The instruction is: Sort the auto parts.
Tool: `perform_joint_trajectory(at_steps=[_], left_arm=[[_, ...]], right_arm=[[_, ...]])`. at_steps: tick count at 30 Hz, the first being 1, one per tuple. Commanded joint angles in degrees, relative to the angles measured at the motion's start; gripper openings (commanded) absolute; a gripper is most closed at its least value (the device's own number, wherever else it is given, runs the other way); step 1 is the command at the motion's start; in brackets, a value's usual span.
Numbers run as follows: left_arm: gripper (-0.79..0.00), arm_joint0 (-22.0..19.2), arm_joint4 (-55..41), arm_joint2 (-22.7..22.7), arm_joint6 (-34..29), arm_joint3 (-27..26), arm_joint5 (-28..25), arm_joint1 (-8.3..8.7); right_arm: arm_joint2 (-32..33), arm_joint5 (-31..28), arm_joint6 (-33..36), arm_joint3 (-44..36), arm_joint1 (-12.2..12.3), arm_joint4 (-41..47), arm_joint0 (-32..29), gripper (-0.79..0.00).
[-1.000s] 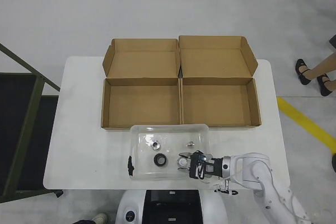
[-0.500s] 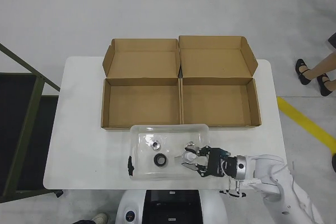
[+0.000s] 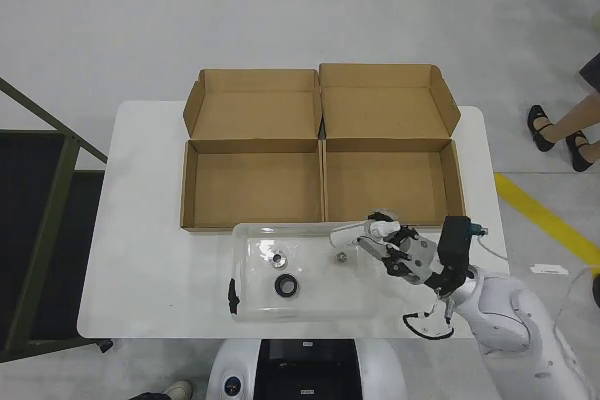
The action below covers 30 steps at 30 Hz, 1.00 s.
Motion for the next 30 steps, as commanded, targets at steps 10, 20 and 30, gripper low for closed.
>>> perform_joint_trajectory(at_steps=[10, 20, 30], left_arm=[[0.000, 0.00, 0.00, 0.00, 0.00, 0.00, 0.00, 0.00], [0.000, 0.00, 0.00, 0.00, 0.00, 0.00, 0.00, 0.00], [0.000, 0.00, 0.00, 0.00, 0.00, 0.00, 0.00, 0.00]], right_arm=[[2.99, 6.05, -2.77, 2.66, -0.37, 14.84, 0.99, -0.785], [4.65, 6.77, -2.44, 2.93, -0.51, 18.19, 1.22, -0.785], [4.98, 7.60, -2.87, 1.55, -0.69, 10.81, 1.54, -0.785]])
